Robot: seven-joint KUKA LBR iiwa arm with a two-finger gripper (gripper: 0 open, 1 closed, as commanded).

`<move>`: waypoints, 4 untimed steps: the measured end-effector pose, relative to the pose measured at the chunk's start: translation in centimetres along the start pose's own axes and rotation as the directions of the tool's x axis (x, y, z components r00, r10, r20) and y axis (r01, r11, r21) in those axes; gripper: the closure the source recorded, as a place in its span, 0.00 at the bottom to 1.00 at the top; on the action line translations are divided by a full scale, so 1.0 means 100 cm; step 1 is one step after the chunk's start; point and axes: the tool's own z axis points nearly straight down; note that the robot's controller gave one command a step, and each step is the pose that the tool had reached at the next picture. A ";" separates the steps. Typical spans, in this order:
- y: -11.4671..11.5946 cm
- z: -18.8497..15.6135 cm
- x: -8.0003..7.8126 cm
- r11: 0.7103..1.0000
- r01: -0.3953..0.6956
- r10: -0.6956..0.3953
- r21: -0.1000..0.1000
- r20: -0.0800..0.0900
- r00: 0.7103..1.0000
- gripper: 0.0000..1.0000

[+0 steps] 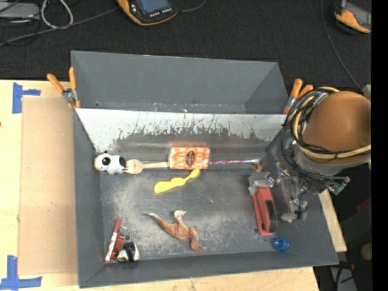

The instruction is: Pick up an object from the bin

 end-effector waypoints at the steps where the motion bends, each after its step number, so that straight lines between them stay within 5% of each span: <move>1: -0.015 -0.027 0.011 0.999 0.049 -0.049 0.014 0.020 0.999 0.00; 2: -0.002 -0.052 0.005 0.985 0.174 -0.174 0.007 0.013 0.985 0.00; 4: 0.015 -0.023 -0.015 0.977 0.215 -0.215 0.007 0.015 0.977 0.00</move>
Offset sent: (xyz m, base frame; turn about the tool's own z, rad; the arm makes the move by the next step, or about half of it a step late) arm -0.0030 -0.0020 0.0611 -0.1936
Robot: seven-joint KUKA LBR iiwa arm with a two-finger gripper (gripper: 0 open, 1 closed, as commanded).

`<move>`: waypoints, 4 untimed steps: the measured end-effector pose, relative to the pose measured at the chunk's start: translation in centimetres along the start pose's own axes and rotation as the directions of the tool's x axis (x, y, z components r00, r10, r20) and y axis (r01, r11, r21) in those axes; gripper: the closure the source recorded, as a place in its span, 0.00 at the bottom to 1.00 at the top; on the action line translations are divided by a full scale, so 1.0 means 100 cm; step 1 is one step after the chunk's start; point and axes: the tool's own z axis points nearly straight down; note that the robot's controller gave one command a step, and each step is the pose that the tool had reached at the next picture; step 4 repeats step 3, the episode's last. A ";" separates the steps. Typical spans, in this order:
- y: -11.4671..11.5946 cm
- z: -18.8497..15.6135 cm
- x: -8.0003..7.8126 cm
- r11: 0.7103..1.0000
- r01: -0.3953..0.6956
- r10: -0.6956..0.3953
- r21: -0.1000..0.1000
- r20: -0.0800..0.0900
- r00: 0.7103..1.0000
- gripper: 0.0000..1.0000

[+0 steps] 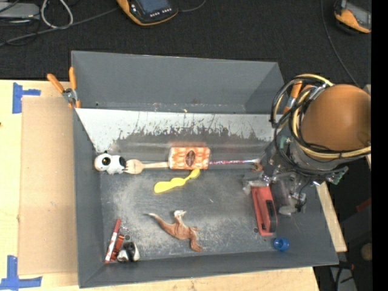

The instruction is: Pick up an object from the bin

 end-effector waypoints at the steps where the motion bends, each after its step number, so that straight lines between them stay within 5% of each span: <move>1: -0.006 0.062 -0.005 0.999 0.036 -0.036 0.002 0.001 0.999 0.00; 2: 0.007 0.078 0.000 0.990 0.142 -0.142 0.006 0.003 0.990 0.00; 3: 0.025 0.085 0.024 0.972 0.236 -0.236 0.001 0.001 0.972 1.00; 4: 0.025 0.085 0.024 0.972 0.236 -0.236 0.001 0.001 0.972 1.00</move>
Offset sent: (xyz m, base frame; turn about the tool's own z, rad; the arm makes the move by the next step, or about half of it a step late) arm -0.0248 0.0035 -0.0466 -0.2658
